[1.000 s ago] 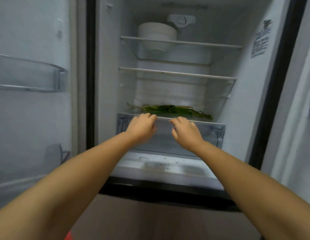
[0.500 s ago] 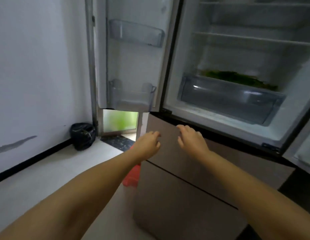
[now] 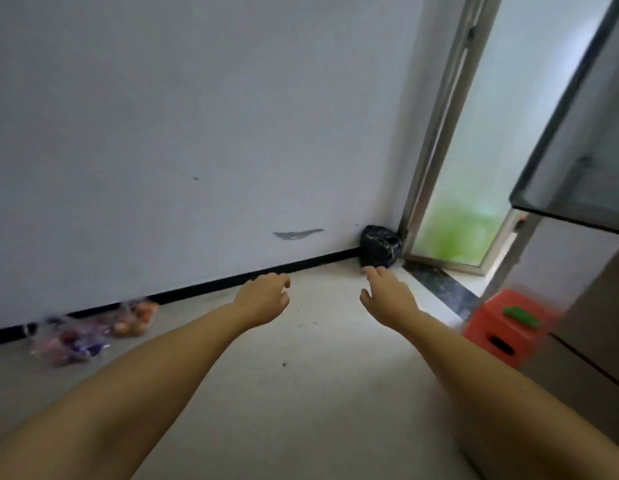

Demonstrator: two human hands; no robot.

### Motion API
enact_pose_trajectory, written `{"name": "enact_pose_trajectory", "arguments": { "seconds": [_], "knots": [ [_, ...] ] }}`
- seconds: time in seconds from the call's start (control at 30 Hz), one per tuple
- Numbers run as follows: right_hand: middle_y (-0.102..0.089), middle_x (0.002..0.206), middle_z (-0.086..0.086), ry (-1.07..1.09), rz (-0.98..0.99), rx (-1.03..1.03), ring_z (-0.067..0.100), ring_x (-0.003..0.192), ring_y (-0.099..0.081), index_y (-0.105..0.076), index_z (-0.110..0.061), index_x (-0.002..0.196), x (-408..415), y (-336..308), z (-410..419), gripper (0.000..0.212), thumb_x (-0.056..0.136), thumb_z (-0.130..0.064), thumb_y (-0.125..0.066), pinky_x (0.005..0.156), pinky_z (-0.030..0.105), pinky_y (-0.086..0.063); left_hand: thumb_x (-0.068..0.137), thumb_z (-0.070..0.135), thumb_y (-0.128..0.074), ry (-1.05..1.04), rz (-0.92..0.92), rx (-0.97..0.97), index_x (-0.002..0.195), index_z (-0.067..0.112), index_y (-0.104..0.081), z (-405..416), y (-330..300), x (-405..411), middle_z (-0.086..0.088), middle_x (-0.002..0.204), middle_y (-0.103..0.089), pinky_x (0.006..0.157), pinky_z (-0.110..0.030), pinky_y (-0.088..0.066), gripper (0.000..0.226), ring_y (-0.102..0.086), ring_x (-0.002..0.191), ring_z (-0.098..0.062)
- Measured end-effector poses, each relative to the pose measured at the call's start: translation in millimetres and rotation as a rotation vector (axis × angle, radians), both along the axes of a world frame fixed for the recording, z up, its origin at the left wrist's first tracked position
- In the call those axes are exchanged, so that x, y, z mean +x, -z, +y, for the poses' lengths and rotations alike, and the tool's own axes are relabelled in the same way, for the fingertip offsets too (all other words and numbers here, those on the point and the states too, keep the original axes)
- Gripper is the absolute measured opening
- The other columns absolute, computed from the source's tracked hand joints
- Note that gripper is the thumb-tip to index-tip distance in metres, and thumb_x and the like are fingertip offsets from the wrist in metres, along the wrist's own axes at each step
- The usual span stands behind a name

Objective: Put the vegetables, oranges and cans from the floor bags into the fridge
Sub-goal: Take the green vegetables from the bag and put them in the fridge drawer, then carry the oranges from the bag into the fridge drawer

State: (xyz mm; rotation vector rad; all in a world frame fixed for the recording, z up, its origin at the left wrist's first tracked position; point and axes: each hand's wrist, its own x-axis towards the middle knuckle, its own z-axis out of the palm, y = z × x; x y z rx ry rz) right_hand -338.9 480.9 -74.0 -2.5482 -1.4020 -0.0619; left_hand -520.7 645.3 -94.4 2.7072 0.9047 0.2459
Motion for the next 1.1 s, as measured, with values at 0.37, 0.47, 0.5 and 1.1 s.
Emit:
{"name": "enact_pose_trajectory", "arguments": {
  "seconds": [0.37, 0.47, 0.5, 1.1],
  "knots": [
    [-0.042, 0.142, 0.006, -0.509, 0.038, -0.229, 0.026, 0.126, -0.045, -0.034, -0.018, 0.141, -248.4, 65.2, 251.0, 0.046, 0.097, -0.026, -0.042, 0.102, 0.040, -0.036, 0.087, 0.023, -0.040, -0.438, 0.069, -0.195, 0.123, 0.019, -0.053, 168.2, 47.5, -283.2, -0.015, 0.137, -0.050, 0.096, -0.044, -0.046, 0.038, -0.056, 0.114, -0.031],
    [-0.041, 0.143, 0.007, -0.536, 0.047, -0.266, 0.026, 0.127, -0.044, -0.034, -0.018, 0.141, -261.1, 75.2, 304.4, 0.046, 0.097, -0.027, -0.043, 0.103, 0.040, -0.036, 0.091, 0.015, -0.043, -0.499, 0.062, -0.239, 0.123, 0.011, -0.052, 206.9, 59.0, -301.6, -0.014, 0.120, -0.060, 0.089, -0.041, -0.049, 0.034, -0.062, 0.101, -0.030],
    [-0.041, 0.143, 0.007, -0.539, 0.059, -0.278, 0.026, 0.127, -0.045, -0.034, -0.018, 0.141, -261.7, 79.3, 322.9, 0.046, 0.097, -0.027, -0.043, 0.103, 0.040, -0.036, 0.091, 0.016, -0.042, -0.514, 0.055, -0.249, 0.125, 0.009, -0.050, 221.8, 63.5, -303.8, -0.012, 0.114, -0.063, 0.086, -0.040, -0.049, 0.035, -0.063, 0.096, -0.027],
    [-0.046, 0.135, 0.008, -0.729, 0.142, -0.476, 0.027, 0.117, -0.052, -0.038, -0.016, 0.139, -253.2, 114.3, 694.6, 0.045, 0.096, -0.026, -0.045, 0.095, 0.040, -0.047, 0.092, 0.021, -0.045, -0.738, 0.085, -0.384, 0.112, 0.015, -0.056, 558.1, 94.8, -308.9, -0.005, 0.106, -0.064, 0.080, -0.036, -0.049, 0.024, -0.062, 0.092, -0.023]
  ]
}}
